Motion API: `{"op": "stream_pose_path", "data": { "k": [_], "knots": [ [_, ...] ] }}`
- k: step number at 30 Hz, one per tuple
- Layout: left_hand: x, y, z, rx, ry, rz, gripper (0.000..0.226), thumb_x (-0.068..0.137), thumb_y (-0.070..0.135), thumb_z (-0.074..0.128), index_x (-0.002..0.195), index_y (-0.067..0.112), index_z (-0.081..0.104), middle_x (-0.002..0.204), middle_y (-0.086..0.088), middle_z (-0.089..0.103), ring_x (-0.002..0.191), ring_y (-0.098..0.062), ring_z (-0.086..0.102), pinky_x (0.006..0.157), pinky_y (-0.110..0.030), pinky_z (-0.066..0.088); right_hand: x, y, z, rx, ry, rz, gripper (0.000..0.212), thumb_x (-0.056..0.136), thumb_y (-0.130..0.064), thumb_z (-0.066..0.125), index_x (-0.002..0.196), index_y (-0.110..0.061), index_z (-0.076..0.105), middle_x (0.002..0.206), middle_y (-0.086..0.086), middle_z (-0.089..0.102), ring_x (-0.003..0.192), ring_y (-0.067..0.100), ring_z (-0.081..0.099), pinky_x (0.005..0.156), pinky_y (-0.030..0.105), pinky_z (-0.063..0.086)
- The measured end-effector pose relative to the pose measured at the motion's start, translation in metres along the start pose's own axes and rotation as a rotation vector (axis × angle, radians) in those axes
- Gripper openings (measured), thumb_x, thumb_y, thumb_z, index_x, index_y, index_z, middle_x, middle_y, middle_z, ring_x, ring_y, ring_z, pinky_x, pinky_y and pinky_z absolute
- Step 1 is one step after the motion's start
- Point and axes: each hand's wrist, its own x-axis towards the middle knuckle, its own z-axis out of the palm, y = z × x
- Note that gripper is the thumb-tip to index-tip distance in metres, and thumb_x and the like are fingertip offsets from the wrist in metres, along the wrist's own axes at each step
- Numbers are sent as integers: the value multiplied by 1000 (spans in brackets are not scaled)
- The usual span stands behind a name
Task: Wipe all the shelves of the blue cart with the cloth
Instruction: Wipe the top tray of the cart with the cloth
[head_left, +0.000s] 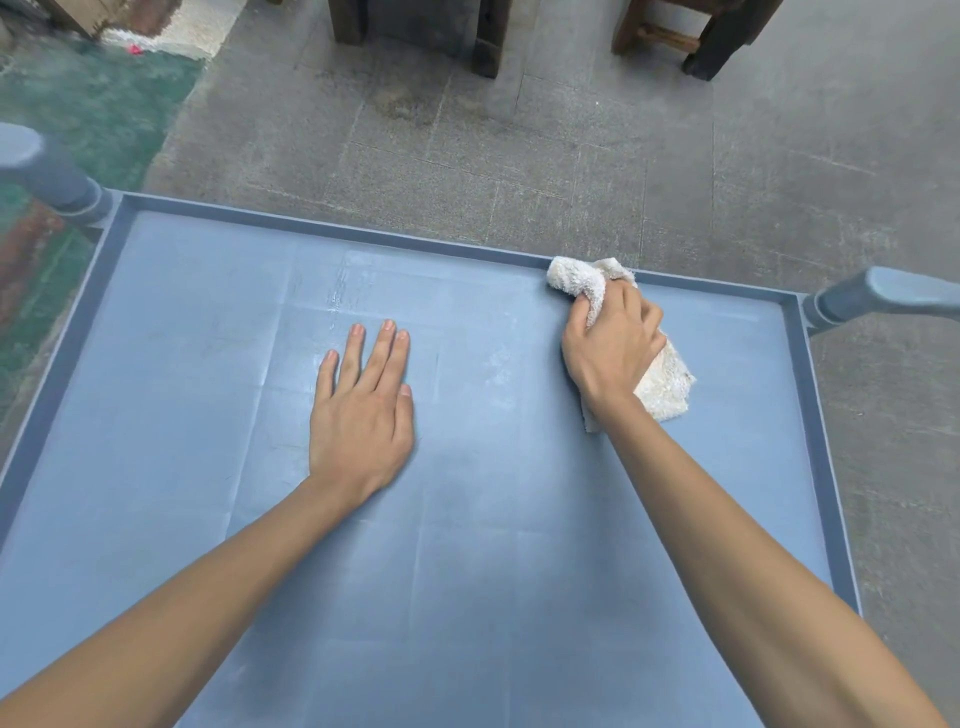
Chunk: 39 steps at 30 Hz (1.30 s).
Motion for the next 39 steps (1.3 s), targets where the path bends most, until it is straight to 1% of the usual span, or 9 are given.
{"op": "stream_pose_path", "data": {
  "k": [2,4,7,10,16,23,33,36,39],
  "knots": [
    [0,1,0,-1,3,0,60,99,29,29,159,18,28,167,3,24,155,-26,17,124,-48,15,-8,-17,4,-8,-32,-83,39,99,-40,48,128,-19,61,139,0,59,126,33,46,100,46,34],
    [0,2,0,4,3,0,60,99,29,30,159,18,29,167,3,25,155,-27,17,124,-48,16,-25,-50,13,36,-126,-278,38,99,-40,51,132,-22,61,140,0,60,126,34,47,102,44,35],
    [1,0,-1,3,9,12,57,99,29,30,154,15,39,162,-1,35,154,-27,22,123,-48,17,-52,-123,38,99,-310,-547,44,99,-42,54,141,-30,59,151,-10,55,136,28,43,113,39,29],
    [3,-1,-3,-4,36,21,48,98,28,34,140,13,53,148,-7,54,149,-29,31,122,-48,21,-61,-164,53,51,-420,-649,48,101,-47,50,148,-37,51,162,-16,41,150,24,29,124,38,16],
    [4,-1,-4,2,13,26,52,99,30,31,146,13,48,155,-4,46,154,-25,22,124,-45,18,-44,-148,50,-6,-479,-759,52,103,-50,46,155,-46,39,168,-18,28,157,18,18,126,39,10],
    [2,-3,-4,-31,-2,-5,62,100,33,31,160,17,26,167,4,23,156,-21,16,126,-42,13,-30,-100,36,-12,-457,-708,49,107,-45,42,156,-43,37,169,-17,26,159,18,15,127,42,10],
    [1,-3,-4,-49,-18,-17,62,99,33,29,160,18,26,167,5,21,156,-20,14,126,-42,12,-5,81,-40,-31,-292,-326,49,106,-48,46,155,-44,40,168,-13,30,157,23,23,125,48,20],
    [0,-2,-5,-41,-23,-17,62,100,34,29,160,18,25,168,5,21,156,-21,14,125,-42,11,-19,125,-61,-19,-245,-194,50,106,-46,48,155,-43,39,168,-11,30,158,26,20,125,51,20],
    [-1,-2,-6,-26,-48,-15,61,102,32,31,161,17,22,168,4,18,156,-21,12,125,-42,9,-38,143,-68,-31,-247,-165,54,105,-42,49,157,-40,36,169,-8,28,159,26,14,126,53,18]
  ]
}}
